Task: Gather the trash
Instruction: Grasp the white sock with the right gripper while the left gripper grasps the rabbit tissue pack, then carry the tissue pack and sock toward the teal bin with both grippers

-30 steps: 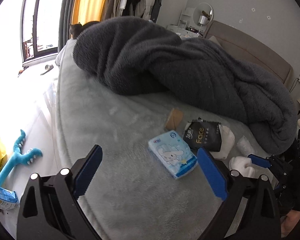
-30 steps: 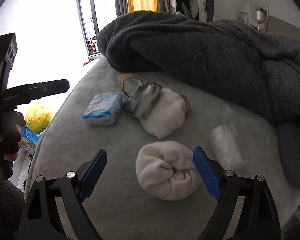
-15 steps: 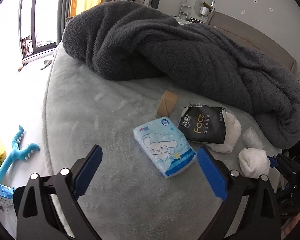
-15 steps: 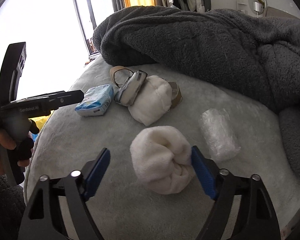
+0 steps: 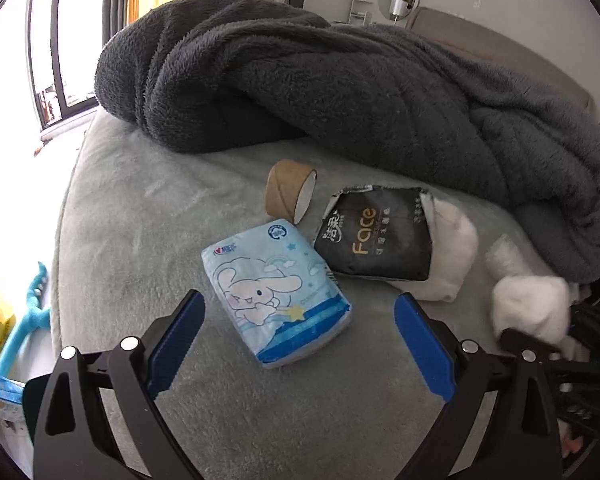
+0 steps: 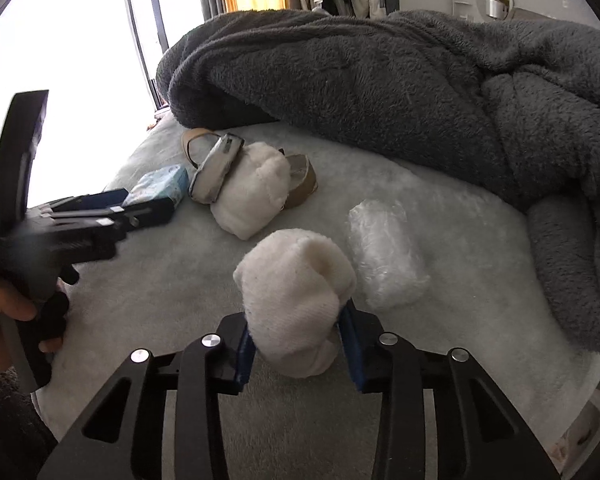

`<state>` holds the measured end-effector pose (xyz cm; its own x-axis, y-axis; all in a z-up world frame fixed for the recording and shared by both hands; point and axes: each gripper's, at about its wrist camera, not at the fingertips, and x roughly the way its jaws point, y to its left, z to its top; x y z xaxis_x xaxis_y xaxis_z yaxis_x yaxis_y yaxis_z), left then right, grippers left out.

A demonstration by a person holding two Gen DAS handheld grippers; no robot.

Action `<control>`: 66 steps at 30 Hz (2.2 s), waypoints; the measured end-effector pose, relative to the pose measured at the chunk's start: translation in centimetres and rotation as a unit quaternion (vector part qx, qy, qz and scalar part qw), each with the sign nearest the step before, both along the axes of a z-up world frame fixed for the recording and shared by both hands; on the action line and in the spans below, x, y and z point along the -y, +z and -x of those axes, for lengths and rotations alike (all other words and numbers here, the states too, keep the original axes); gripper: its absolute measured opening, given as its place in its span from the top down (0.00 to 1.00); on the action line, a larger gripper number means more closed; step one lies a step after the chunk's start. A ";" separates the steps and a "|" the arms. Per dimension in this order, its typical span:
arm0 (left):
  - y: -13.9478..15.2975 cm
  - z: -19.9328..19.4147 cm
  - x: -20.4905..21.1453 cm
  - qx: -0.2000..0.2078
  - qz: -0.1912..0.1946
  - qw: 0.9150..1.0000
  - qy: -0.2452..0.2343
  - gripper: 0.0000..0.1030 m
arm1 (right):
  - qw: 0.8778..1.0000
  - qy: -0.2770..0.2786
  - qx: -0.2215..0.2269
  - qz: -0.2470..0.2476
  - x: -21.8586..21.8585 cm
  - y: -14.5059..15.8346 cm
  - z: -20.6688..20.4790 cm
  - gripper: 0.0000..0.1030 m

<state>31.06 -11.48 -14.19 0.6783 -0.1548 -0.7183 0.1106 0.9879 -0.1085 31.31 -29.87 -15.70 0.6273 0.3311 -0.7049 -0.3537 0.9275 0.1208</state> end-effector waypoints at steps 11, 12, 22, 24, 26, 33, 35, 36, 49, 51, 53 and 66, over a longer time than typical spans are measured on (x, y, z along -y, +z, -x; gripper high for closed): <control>-1.1 -1.3 -0.3 -0.020 -0.010 0.998 0.052 0.10 | 0.999 -0.002 0.007 -0.046 0.7 1.6 0.1 0.65; -1.1 -1.3 -0.3 -0.020 -0.014 0.998 0.057 0.13 | 0.999 -0.003 0.008 -0.051 0.8 1.8 0.2 0.65; -1.0 -1.1 -0.6 -0.016 -0.007 0.998 0.056 0.37 | 0.998 -0.007 0.012 -0.063 0.8 2.8 0.1 0.65; -1.0 -1.0 -1.0 -0.016 0.005 0.998 0.057 0.40 | 0.998 -0.006 0.014 -0.061 0.5 2.9 0.1 0.65; -0.9 -0.9 -1.3 -0.016 0.014 0.998 0.055 0.41 | 0.998 -0.006 0.015 -0.063 0.4 3.1 0.2 0.65; -0.1 0.0 -1.9 -0.002 0.044 0.999 0.028 0.44 | 0.997 -0.012 0.014 -0.077 0.2 3.3 -0.2 0.65; 0.2 0.5 -2.2 0.005 0.056 0.998 0.015 0.44 | 0.996 -0.015 0.012 -0.084 0.1 3.4 -0.4 0.65; 0.5 0.7 -2.2 0.010 0.057 0.998 0.008 0.44 | 0.996 -0.016 0.012 -0.087 -0.1 3.5 -0.5 0.65; 2.5 3.7 -3.9 0.043 0.052 0.998 -0.014 0.44 | 0.996 0.005 0.020 -0.090 -3.8 4.7 -0.8 0.65; 2.9 4.0 -4.6 0.050 0.050 0.997 -0.011 0.44 | 0.995 0.013 0.023 -0.092 -4.7 5.1 -0.8 0.65; 3.1 4.2 -5.2 0.053 0.049 0.997 -0.004 0.44 | 0.995 0.019 0.026 -0.093 -5.4 5.4 -0.6 0.65; 2.5 6.5 -11.9 0.040 0.026 0.996 0.069 0.44 | 0.992 0.052 0.039 -0.111 -9.9 7.5 0.3 0.65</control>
<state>24.55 0.41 -11.67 0.7511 -0.0925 -0.6536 -0.0149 0.9875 -0.1570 31.05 -19.98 -8.20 0.6317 0.5385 -0.5576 -0.4620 0.8391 0.2870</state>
